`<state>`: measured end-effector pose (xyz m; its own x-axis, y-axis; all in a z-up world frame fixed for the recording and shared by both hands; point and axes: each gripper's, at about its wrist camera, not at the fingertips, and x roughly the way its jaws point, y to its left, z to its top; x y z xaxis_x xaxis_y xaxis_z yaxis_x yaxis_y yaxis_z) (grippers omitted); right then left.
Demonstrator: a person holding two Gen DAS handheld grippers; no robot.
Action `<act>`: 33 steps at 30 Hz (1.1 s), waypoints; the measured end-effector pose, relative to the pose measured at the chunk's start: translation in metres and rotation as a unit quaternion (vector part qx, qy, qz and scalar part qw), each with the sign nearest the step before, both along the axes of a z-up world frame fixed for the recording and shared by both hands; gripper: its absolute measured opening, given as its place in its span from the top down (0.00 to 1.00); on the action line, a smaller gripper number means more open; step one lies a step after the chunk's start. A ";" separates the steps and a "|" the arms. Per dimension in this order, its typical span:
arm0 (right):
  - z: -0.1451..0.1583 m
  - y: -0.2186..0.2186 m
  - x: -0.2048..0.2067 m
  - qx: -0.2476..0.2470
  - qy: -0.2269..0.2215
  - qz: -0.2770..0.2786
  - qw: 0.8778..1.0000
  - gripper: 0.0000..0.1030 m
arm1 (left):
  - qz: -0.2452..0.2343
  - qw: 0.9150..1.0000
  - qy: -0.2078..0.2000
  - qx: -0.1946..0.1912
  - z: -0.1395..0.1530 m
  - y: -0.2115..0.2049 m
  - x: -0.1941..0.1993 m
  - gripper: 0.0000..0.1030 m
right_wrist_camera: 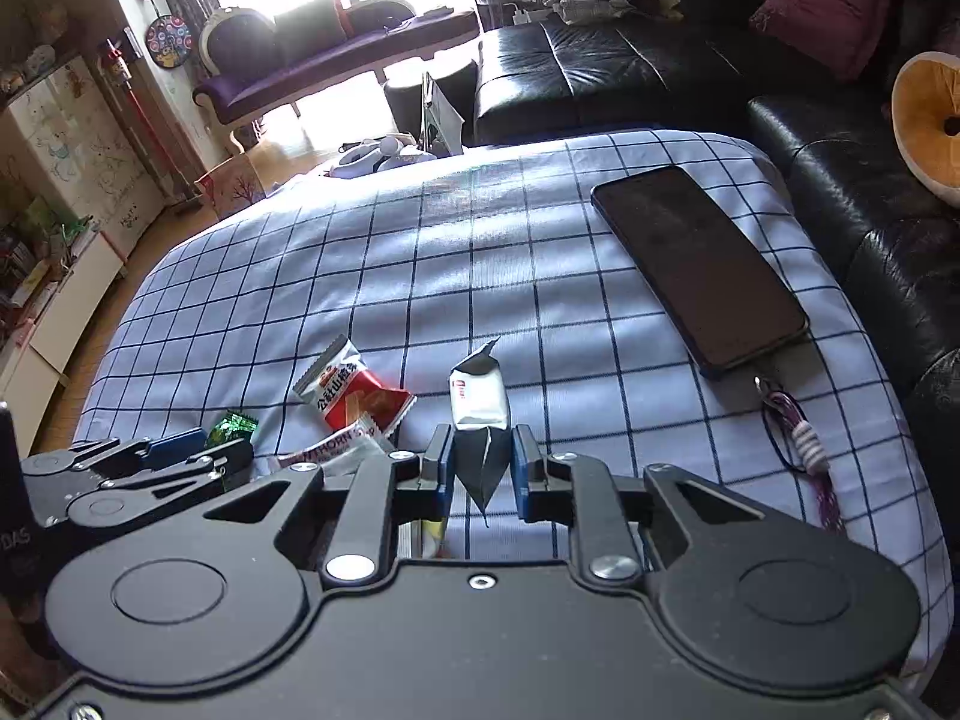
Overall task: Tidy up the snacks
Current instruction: 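Grasp the green candy with the left tool while the right tool grasps a white packet, then carry both snacks over the tray and open the left tool to drop the green candy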
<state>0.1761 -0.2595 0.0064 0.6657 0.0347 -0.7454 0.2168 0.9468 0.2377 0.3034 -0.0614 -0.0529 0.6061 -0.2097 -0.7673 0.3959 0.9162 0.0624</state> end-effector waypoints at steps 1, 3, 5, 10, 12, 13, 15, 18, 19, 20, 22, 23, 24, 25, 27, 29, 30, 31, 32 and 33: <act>0.003 0.000 -0.009 0.003 -0.002 -0.001 1.000 0.73 | 0.002 1.000 0.001 0.009 0.001 -0.003 -0.003 0.81; 0.007 -0.002 -0.026 0.012 -0.007 -0.001 1.000 0.73 | 0.005 1.000 0.002 0.023 0.003 -0.006 -0.010 0.83; 0.012 -0.001 -0.043 0.019 -0.014 0.000 1.000 0.73 | 0.008 0.999 0.011 0.030 0.005 -0.006 -0.018 0.83; 0.023 0.002 -0.090 0.031 -0.033 0.004 0.999 0.73 | 0.026 0.999 0.028 0.023 0.024 0.008 -0.050 0.83; 0.027 0.004 -0.108 0.035 -0.041 0.007 0.999 0.73 | 0.029 0.999 0.019 0.023 0.036 0.013 -0.069 0.83; 0.028 0.006 -0.116 0.035 -0.044 0.009 0.998 0.73 | 0.029 0.999 0.015 0.022 0.043 0.016 -0.079 0.83; 0.031 0.009 -0.134 0.034 -0.052 0.013 0.998 0.73 | 0.028 0.999 0.012 0.018 0.055 0.022 -0.101 0.83; 0.035 0.013 -0.158 0.032 -0.065 0.017 0.997 0.73 | 0.027 1.000 0.011 0.008 0.071 0.031 -0.134 0.83; 0.036 0.014 -0.166 0.032 -0.070 0.019 0.997 0.73 | 0.026 1.000 0.011 0.003 0.076 0.035 -0.146 0.83; 0.037 0.015 -0.174 0.033 -0.074 0.020 0.996 0.73 | 0.026 1.000 0.012 0.000 0.079 0.037 -0.156 0.83; 0.038 0.018 -0.188 0.033 -0.082 0.023 0.996 0.73 | 0.028 0.999 0.015 -0.004 0.086 0.044 -0.179 0.83; 0.039 0.019 -0.193 0.032 -0.085 0.025 0.996 0.73 | 0.027 0.999 0.016 -0.006 0.088 0.046 -0.190 0.83; 0.039 0.021 -0.199 0.032 -0.087 0.027 0.995 0.73 | 0.027 1.000 0.015 -0.008 0.090 0.049 -0.201 0.83; 0.039 0.023 -0.205 0.031 -0.089 0.029 0.995 0.73 | 0.026 0.999 0.015 -0.013 0.092 0.052 -0.211 0.83; 0.038 0.027 -0.214 0.027 -0.092 0.034 0.995 0.73 | 0.023 0.999 0.018 -0.025 0.095 0.057 -0.229 0.83; 0.037 0.031 -0.221 0.024 -0.093 0.039 0.995 0.73 | 0.023 0.999 0.024 -0.038 0.096 0.064 -0.248 0.83; 0.036 0.034 -0.226 0.023 -0.093 0.041 0.995 0.73 | 0.025 0.998 0.026 -0.043 0.096 0.066 -0.255 0.83; 0.034 0.035 -0.229 0.023 -0.092 0.043 0.995 0.73 | 0.026 0.998 0.027 -0.044 0.095 0.068 -0.263 0.83; 0.033 0.037 -0.232 0.023 -0.090 0.045 0.995 0.73 | 0.027 0.998 0.027 -0.044 0.095 0.070 -0.270 0.83; 0.031 0.038 -0.233 0.024 -0.088 0.047 0.995 0.73 | 0.026 0.998 0.028 -0.043 0.093 0.071 -0.278 0.83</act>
